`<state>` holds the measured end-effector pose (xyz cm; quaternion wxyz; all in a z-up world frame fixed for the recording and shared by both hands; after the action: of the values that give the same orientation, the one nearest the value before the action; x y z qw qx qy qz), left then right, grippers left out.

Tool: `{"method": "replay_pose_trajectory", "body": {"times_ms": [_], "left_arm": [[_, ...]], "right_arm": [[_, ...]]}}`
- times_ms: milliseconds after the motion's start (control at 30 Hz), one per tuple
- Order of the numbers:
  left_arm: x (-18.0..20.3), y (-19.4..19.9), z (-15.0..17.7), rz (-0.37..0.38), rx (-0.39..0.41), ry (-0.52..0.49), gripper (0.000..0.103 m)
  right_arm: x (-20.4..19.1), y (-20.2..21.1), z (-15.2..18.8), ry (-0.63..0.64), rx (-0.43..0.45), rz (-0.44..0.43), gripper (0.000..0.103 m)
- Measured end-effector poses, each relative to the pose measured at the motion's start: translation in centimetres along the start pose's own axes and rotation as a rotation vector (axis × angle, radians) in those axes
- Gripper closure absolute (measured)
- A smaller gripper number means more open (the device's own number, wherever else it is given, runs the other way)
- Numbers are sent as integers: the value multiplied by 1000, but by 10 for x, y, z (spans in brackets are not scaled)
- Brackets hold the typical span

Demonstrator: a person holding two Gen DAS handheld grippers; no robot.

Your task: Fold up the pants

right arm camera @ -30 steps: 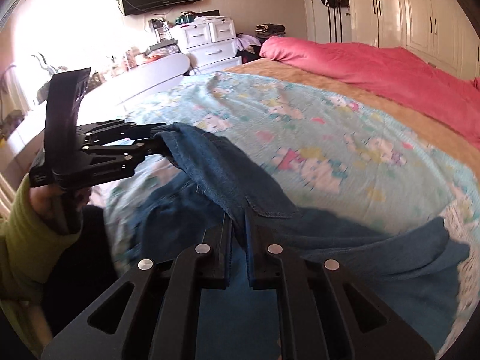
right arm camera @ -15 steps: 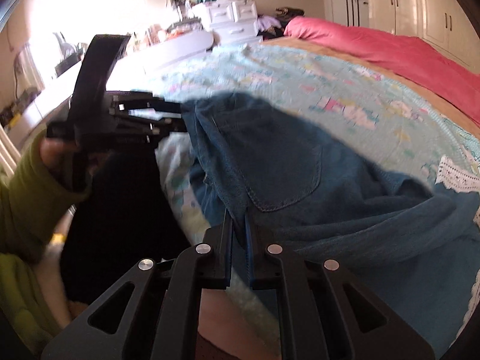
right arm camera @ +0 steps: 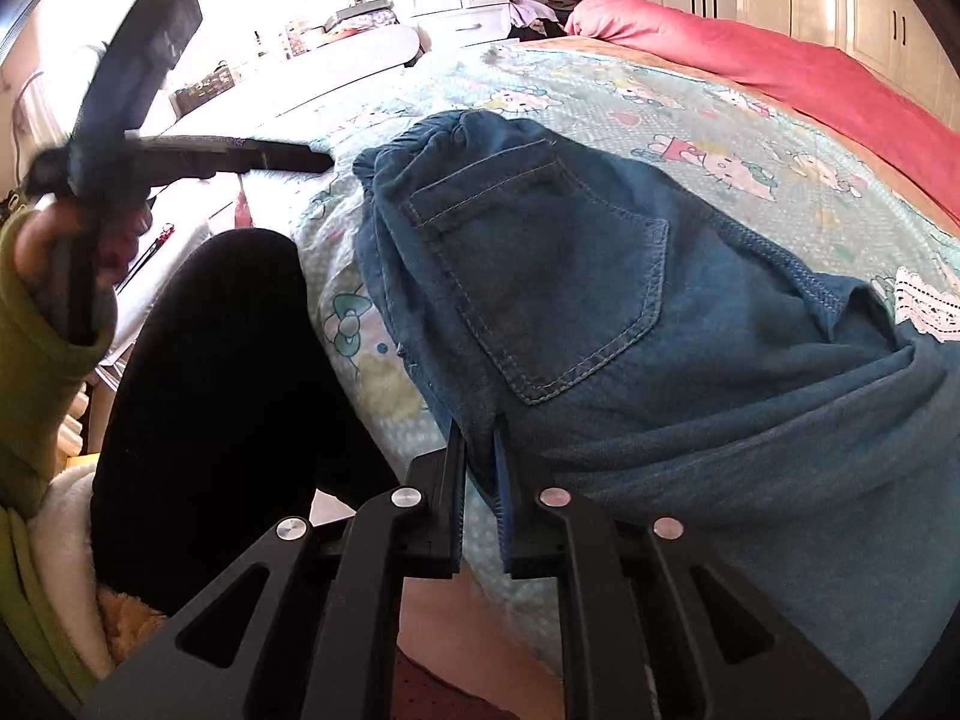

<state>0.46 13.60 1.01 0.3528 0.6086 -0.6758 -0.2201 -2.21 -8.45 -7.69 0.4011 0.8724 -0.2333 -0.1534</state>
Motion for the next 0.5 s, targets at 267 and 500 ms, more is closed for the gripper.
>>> {"method": "replay_pose_trajectory", "body": {"times_ms": [267,500], "left_arm": [[49,-63,2,-80,-94,-174,53],[38,-62,7,-72,-93,-150,51]], "right_arm": [[4,31,-1,-49,31,-75,83],[35,44,-6,-170,90,16,73]]}}
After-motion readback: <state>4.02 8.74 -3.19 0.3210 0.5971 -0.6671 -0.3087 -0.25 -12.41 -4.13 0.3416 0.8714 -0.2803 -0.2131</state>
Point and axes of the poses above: each gripper's, at about its wrist camera, not at the fingertips, and y roughly against the way its jaws point, x to its right, z to its underside, the point moved 3 cm from there along -y, roughly the way its jaws point, and after that the axes turned 4 degrees about z, right-handed, at the moved point
